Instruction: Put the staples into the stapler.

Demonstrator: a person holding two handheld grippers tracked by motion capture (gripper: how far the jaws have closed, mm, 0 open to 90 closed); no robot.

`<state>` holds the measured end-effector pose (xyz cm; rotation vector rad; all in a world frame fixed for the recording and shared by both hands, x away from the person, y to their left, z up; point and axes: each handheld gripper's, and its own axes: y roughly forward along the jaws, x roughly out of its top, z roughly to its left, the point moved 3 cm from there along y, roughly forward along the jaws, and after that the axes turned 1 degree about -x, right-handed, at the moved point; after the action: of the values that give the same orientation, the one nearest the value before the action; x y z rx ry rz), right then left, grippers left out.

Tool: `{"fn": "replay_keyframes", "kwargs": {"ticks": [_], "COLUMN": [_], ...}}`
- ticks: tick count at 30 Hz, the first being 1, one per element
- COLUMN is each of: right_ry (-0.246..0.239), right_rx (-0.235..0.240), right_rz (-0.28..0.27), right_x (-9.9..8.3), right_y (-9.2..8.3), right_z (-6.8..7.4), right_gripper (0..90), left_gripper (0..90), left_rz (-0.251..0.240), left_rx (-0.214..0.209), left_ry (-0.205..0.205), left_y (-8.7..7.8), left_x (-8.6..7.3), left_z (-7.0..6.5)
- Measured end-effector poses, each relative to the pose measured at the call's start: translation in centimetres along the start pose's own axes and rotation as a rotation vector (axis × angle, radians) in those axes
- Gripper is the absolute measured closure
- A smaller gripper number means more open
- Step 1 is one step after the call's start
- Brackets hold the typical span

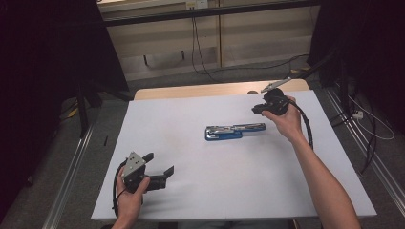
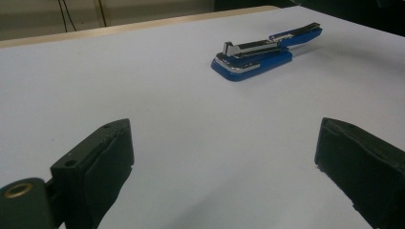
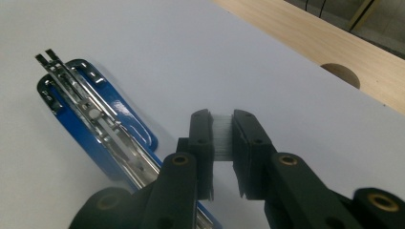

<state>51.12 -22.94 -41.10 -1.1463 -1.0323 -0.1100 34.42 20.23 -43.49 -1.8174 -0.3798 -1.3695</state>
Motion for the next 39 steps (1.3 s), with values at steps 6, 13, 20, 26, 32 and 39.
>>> {"fn": "replay_keyframes", "kwargs": {"ticks": [6, 13, 20, 26, 32, 39], "right_ry": [-0.019, -0.038, -0.068, -0.087, -0.108, -0.127], "right_rx": [0.019, 0.041, 0.072, 0.101, 0.130, 0.148], "right_rz": [-0.014, -0.047, -0.066, -0.074, -0.081, -0.087], "right_x": [0.4, 0.9, 1.4, 1.7, 1.9, 2.2], "right_y": [0.0, -0.5, -0.7, -0.5, -0.6, -0.7], "right_z": [0.8, 1.6, 2.7, 3.6, 4.2, 4.9], "right_gripper": [79.0, 79.0, 79.0, 79.0, 79.0, 79.0], "left_gripper": [5.6, 4.9, 4.9, 4.9, 5.7, 5.7], "left_rz": [0.002, 0.000, 0.000, 0.000, 0.004, 0.003], "left_rx": [0.000, 0.005, 0.008, 0.007, -0.002, -0.002], "left_ry": [-0.004, -0.004, -0.003, -0.002, 0.003, 0.004], "left_y": [-0.1, 0.0, 0.0, 0.0, 0.0, 0.0], "left_x": [0.0, 0.0, 0.0, 0.0, 0.0, 0.0], "left_z": [0.0, 0.0, 0.0, 0.0, 0.0, 0.0]}}
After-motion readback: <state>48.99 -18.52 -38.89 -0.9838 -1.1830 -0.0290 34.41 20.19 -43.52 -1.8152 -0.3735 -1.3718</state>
